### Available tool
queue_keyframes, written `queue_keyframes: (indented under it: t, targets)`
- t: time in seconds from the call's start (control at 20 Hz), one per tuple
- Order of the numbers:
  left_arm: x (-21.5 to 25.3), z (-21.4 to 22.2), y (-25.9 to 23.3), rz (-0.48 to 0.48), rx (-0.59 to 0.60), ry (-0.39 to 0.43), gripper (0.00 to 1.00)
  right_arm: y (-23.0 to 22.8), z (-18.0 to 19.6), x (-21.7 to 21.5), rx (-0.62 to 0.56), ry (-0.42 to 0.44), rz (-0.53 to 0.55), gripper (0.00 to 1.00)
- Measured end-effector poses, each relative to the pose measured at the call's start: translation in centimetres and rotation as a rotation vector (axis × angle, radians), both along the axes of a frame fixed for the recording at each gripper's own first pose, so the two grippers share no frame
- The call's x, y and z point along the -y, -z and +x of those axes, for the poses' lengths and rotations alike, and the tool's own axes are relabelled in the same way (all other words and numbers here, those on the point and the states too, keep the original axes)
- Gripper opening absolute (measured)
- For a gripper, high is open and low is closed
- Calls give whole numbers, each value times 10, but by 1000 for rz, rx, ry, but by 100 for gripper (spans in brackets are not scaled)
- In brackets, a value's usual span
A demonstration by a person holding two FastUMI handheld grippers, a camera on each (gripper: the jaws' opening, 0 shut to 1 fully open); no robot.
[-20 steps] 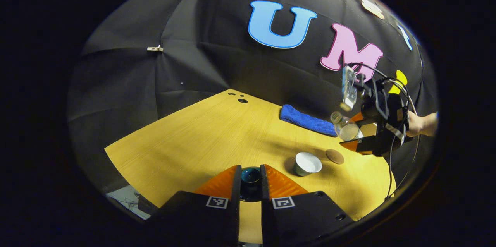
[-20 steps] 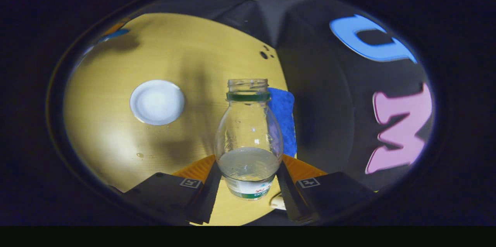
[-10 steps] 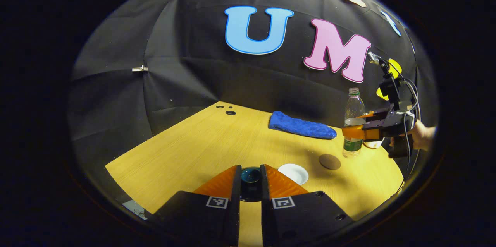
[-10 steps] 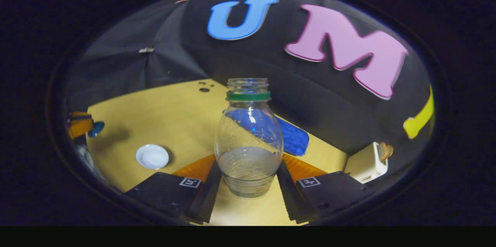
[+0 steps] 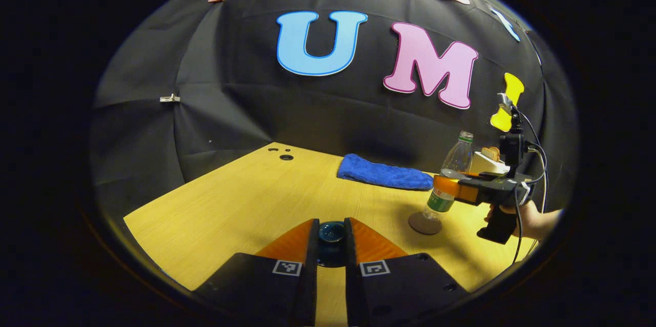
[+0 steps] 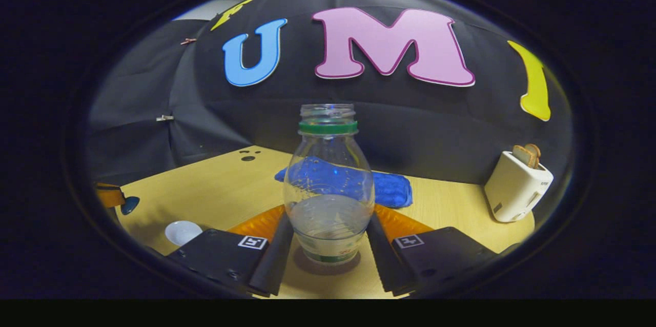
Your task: Open the teacup lid with one hand, grasp the water bottle and pour water into the teacup with the other hand; after pouring, place the water bottle on the coaster and then close the teacup lid.
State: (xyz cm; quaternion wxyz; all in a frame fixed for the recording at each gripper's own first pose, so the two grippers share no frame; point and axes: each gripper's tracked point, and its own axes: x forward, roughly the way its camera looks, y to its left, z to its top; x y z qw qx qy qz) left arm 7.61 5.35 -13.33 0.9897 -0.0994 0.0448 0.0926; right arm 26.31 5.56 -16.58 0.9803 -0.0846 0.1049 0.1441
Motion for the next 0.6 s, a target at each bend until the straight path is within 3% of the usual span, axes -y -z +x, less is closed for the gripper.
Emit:
queue_keyframes:
  t: [0.6]
  targets:
    - [14, 3, 8, -15, -3, 3, 27, 28, -1, -7, -5, -6, -8, 80]
